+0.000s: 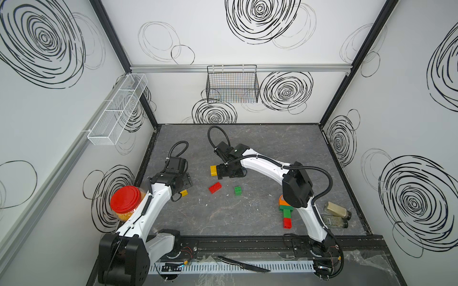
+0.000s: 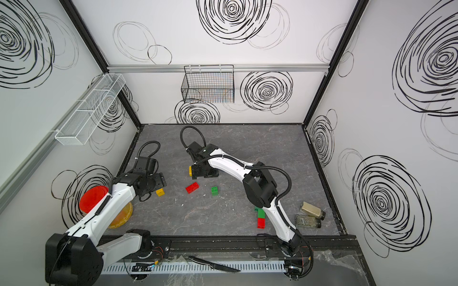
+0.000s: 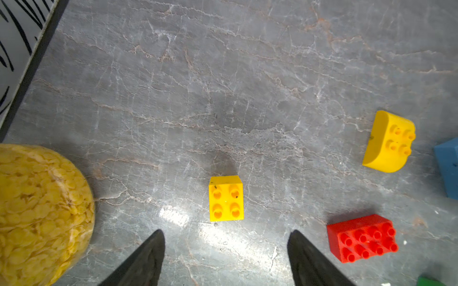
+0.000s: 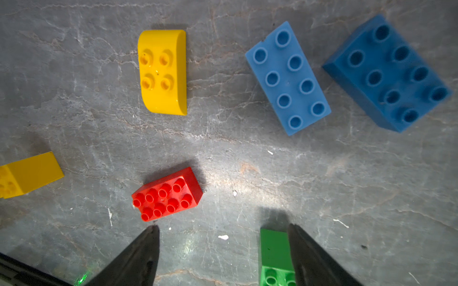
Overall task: Assemble an ice cream with lego
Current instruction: Pick up the lego brick from the center of the board.
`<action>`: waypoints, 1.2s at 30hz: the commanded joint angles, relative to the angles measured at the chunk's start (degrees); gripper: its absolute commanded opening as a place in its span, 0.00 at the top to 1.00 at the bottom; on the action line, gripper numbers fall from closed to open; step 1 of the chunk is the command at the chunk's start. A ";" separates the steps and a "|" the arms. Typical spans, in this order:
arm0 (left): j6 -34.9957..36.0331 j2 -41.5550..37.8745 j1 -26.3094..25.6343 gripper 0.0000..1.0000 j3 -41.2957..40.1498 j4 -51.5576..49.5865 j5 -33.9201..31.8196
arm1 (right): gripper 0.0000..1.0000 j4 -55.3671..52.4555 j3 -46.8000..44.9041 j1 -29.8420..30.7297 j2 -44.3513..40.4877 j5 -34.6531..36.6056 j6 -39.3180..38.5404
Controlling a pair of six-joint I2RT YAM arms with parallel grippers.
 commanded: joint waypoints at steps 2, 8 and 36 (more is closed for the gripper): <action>0.48 1.83 0.10 0.21 1.68 -1.82 -0.98 | 0.14 4.35 -4.26 -1.35 -5.41 -2.99 0.16; -1.00 2.71 0.10 0.24 -0.34 -0.98 -0.65 | 0.12 6.33 -8.16 -2.83 -8.33 -4.15 -0.01; 2.24 11.59 6.11 0.42 -0.63 4.71 8.35 | 0.08 9.62 -17.87 -6.44 -16.75 -6.13 0.45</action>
